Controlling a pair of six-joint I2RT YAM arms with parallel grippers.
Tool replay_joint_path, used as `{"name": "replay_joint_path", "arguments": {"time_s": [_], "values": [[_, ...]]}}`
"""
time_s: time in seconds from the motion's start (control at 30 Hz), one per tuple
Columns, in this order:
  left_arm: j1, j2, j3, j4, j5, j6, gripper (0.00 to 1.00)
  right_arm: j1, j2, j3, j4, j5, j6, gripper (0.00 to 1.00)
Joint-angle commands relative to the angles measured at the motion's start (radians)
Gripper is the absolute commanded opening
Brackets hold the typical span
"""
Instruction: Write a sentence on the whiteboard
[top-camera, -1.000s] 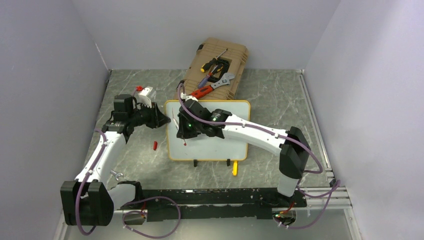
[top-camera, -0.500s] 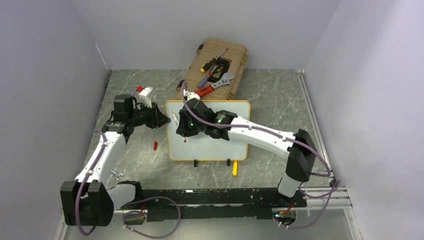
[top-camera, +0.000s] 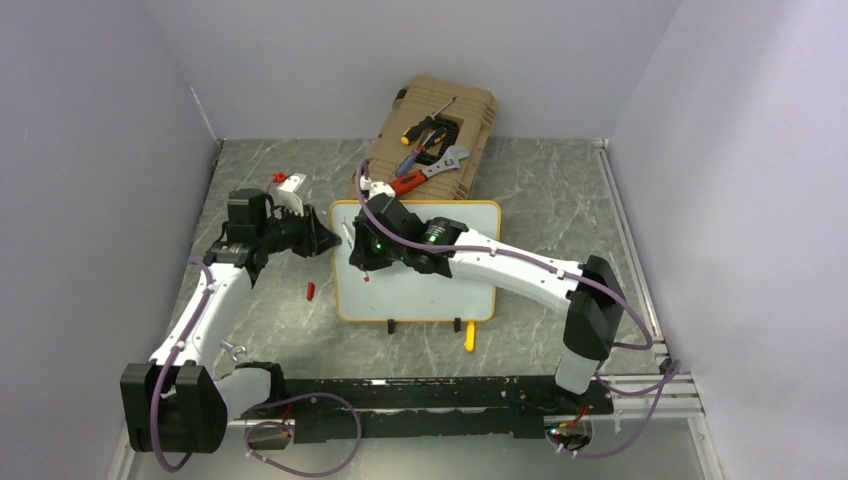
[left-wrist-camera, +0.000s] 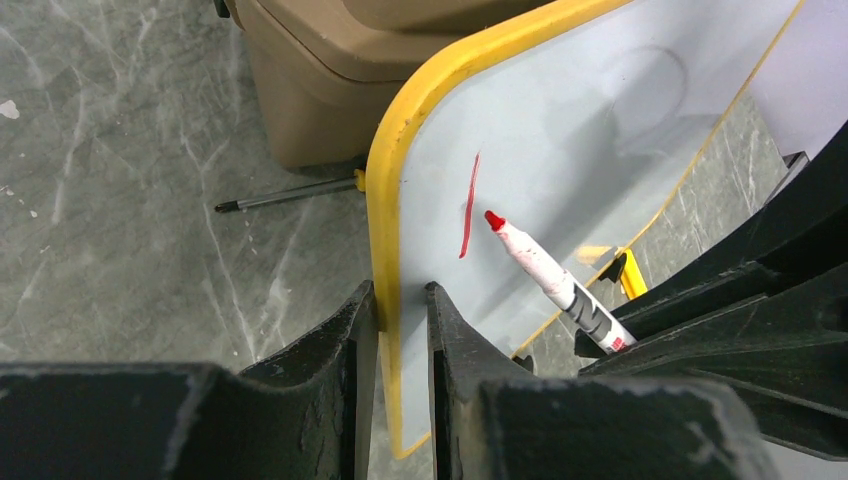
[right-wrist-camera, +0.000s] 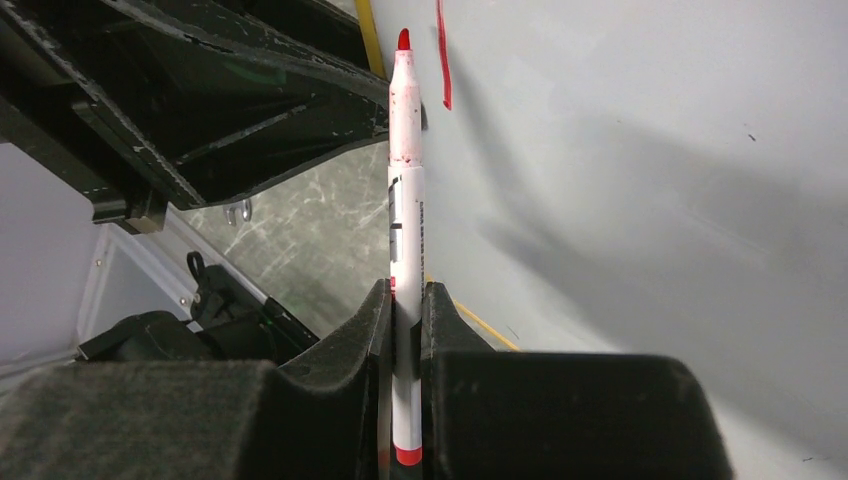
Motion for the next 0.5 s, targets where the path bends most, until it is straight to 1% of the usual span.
{"name": "replay_joint_path", "arguments": {"time_s": [0.0,0.47], "values": [[-0.017,-0.015,0.017,-0.014,0.025,0.015,0.0,-0.005,0.01,0.049,-0.013,0.019,-0.009,0.0],[-0.017,-0.015,0.019,-0.015,0.023,0.017,0.0,-0.021,0.021,0.041,-0.036,0.006,0.009,0.0]]}}
